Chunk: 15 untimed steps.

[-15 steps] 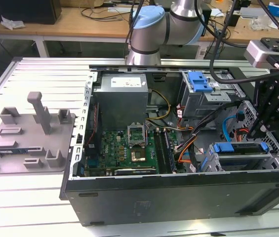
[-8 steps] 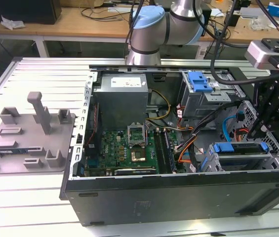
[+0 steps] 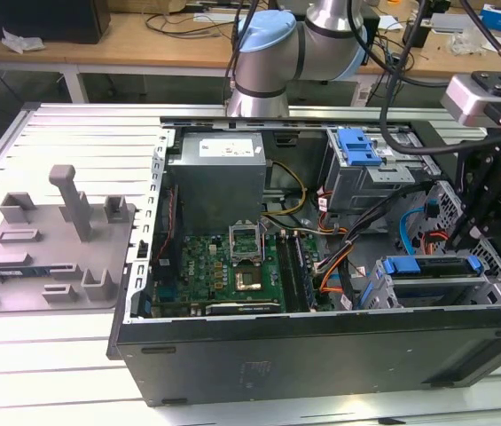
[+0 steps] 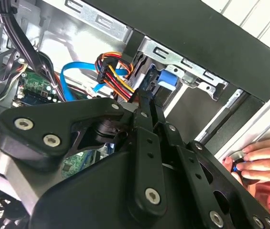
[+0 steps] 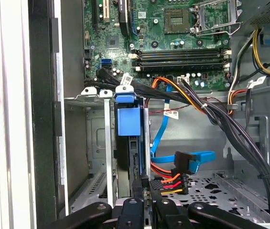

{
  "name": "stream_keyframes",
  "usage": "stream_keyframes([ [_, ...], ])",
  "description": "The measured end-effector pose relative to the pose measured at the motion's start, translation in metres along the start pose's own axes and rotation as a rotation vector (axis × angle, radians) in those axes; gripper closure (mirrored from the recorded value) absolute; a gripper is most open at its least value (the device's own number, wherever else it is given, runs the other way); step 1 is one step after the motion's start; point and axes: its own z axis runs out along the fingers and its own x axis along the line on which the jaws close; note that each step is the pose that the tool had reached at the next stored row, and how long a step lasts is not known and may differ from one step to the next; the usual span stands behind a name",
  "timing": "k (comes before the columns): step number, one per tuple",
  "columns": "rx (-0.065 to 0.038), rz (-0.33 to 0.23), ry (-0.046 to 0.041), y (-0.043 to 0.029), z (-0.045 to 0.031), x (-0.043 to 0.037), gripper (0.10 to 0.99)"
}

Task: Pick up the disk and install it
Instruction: 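Insert the first disk wire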

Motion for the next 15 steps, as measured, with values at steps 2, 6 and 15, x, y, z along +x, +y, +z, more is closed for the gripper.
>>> stream_keyframes([
  [2, 0.000, 0.000, 0.0002, -0.0001, 0.0005, 0.0007, 0.922],
  [6, 0.000, 0.000, 0.0001, -0.0002, 0.0021, 0.0023, 0.922],
  [15, 0.000, 0.000, 0.0000, -0.0003, 0.0049, 0.0033, 0.922],
])
